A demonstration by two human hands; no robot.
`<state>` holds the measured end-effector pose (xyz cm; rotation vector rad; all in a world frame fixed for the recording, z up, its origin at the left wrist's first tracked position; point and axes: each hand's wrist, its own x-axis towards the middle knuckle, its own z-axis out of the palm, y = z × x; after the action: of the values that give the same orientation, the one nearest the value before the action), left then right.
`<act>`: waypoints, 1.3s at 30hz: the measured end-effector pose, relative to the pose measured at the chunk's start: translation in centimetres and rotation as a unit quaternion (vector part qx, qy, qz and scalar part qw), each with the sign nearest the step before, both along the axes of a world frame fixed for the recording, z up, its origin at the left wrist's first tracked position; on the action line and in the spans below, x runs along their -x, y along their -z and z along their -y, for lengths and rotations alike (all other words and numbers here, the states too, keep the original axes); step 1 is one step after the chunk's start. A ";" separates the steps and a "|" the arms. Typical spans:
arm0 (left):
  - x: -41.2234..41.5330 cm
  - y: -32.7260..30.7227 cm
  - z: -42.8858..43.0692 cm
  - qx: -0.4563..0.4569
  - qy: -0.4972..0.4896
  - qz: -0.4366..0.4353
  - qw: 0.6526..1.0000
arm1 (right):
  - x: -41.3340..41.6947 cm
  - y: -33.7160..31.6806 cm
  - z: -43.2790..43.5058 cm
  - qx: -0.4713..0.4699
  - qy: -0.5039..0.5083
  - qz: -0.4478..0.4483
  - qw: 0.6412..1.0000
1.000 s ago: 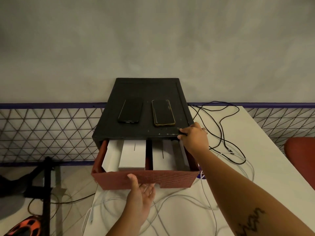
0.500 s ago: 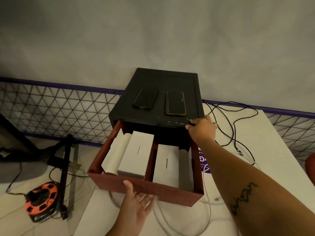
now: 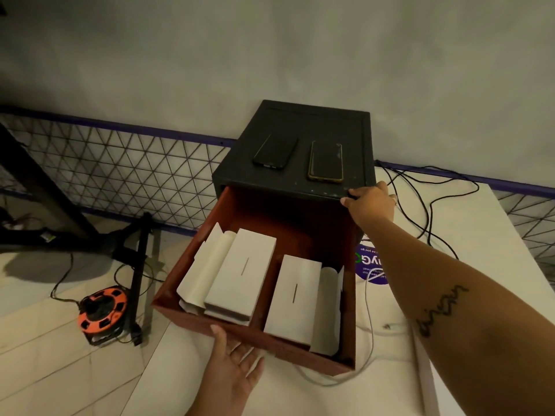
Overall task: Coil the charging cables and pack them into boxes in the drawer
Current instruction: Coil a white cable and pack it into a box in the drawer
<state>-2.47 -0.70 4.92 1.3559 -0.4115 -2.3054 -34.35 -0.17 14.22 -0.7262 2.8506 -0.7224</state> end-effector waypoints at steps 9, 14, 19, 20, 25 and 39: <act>1.5 0.5 -3.9 -0.048 0.115 0.054 0.991 | -1.8 3.1 -8.6 0.215 0.059 0.164 0.961; 2.5 2.0 -5.4 -0.039 0.149 0.087 0.984 | -4.7 6.6 -18.3 0.073 0.199 0.154 0.965; 4.2 1.3 -8.3 -0.051 0.210 0.130 0.968 | -8.9 10.3 -23.8 -0.073 0.223 0.196 0.952; 4.7 1.0 -9.0 -0.038 0.223 0.136 0.965 | -9.5 10.8 -24.2 -0.092 0.222 0.200 0.950; 6.5 0.1 -10.7 0.029 0.286 0.182 0.940 | -11.1 11.3 -25.0 -0.135 0.214 0.202 0.946; 11.6 -6.5 -12.2 0.136 0.502 0.076 0.851 | -12.4 5.0 -24.0 0.101 0.214 0.255 0.938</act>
<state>-14.11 11.46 11.46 1.3371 -1.7828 -2.6985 -21.97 23.85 9.22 0.0876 2.4765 -1.0833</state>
